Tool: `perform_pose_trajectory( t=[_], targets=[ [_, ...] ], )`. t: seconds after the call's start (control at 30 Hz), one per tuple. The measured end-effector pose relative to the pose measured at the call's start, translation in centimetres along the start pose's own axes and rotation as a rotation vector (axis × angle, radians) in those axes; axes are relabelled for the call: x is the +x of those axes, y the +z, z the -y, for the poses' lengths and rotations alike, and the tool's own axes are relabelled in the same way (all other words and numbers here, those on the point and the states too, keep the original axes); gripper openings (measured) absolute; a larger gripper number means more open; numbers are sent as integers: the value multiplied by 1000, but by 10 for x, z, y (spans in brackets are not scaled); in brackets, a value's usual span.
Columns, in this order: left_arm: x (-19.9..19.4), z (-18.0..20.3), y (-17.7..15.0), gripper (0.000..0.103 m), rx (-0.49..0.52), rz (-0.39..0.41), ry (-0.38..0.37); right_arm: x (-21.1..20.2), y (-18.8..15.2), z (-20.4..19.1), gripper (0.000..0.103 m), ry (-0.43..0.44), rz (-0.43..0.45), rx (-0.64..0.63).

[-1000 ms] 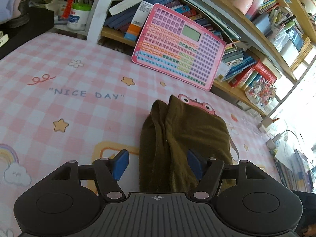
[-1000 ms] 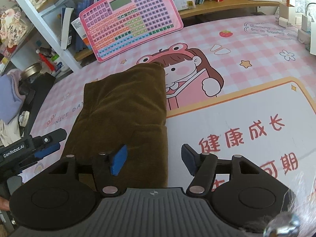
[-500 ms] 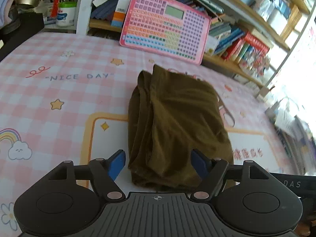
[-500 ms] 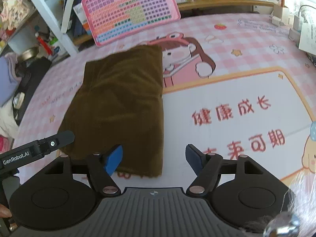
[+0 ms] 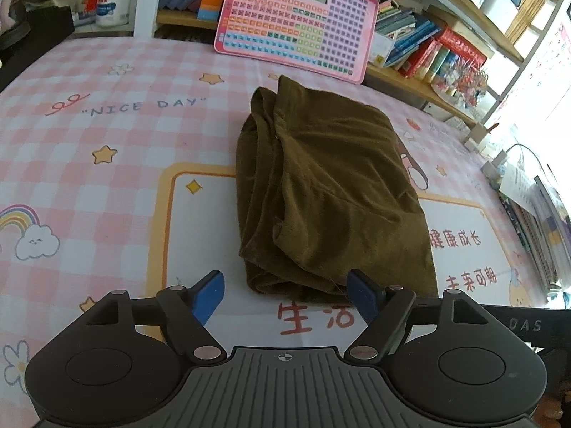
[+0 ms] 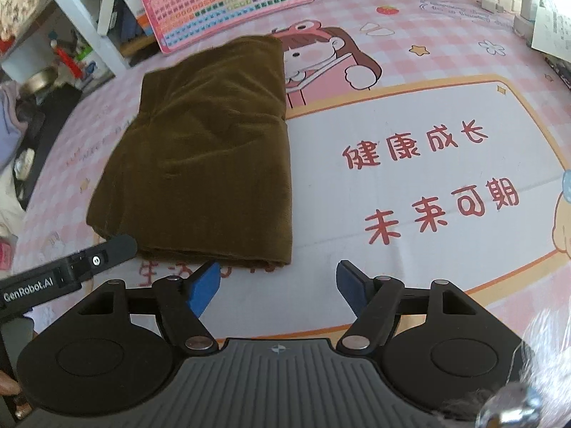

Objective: Fold clothes
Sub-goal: 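Grasp the folded trousers with both grippers and lift them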

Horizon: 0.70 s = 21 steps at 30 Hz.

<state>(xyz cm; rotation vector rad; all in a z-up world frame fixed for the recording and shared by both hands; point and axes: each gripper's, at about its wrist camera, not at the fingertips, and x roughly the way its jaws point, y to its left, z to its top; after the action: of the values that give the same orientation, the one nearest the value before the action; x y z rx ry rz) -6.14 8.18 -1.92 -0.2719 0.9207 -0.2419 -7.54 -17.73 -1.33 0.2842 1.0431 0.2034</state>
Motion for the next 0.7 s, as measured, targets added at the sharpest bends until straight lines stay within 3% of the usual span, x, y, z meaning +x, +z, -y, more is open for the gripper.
perform_pose_trajectory(
  t=[0.3,0.5,0.7],
  targets=[
    [16,-33,45,78,-168,58,-113,4,35,22,70,117,115,142],
    [46,-40,69,78,-212,8,-160,26,63,30,68,183,88,247],
    [67,-42,71,75,-232,-55,-183,38,79,26,64,224,68,290]
  ],
)
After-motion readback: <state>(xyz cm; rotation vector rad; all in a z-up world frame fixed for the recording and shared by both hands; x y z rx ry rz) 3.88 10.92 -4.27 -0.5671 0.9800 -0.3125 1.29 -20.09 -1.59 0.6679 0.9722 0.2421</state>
